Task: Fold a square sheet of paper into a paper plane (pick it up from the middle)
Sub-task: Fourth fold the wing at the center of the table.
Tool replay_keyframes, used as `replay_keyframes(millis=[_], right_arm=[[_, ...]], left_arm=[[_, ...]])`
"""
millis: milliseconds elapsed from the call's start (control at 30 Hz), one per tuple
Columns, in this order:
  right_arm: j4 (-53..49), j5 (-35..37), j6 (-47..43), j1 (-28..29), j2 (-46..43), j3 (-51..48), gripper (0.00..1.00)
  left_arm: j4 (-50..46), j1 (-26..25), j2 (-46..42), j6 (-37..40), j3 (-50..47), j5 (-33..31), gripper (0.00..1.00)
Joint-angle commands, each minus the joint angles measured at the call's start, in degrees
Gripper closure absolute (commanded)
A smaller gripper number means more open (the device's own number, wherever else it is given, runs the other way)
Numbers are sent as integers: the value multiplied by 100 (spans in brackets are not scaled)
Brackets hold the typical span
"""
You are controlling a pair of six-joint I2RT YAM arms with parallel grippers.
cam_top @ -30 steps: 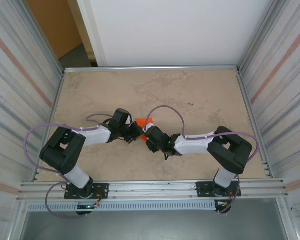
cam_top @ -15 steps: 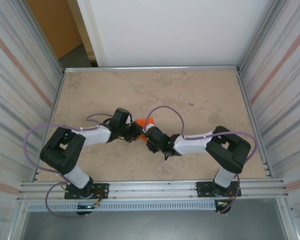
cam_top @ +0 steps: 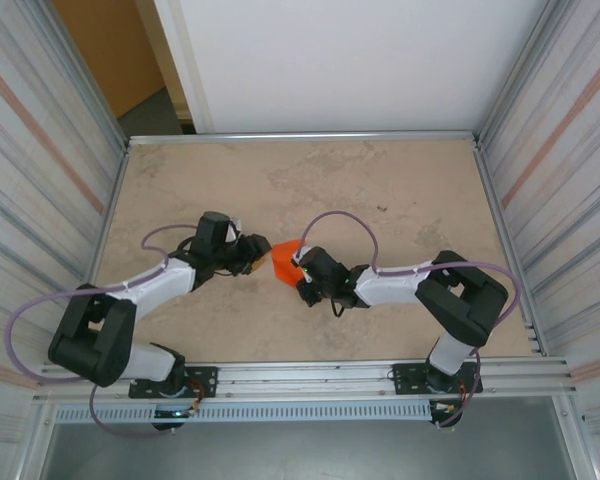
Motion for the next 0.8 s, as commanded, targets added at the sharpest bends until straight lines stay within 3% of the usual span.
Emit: replay_keyframes(millis=[0, 200, 333, 567, 767], right_arm=[[272, -766, 335, -172, -177, -126, 85], [495, -1232, 595, -379, -279, -252, 85], [666, -1421, 709, -514, -356, -397, 85], [822, -1472, 711, -553, -394, -565, 86], [808, -1393, 636, -555, -391, -602, 86]], left_arm=[[133, 2, -162, 55, -293, 15, 59], [538, -215, 39, 74, -433, 180, 60], [744, -423, 405, 52, -384, 181, 68], [1117, -566, 1176, 23, -50, 442, 81], [940, -595, 1389, 81, 148, 393, 83]])
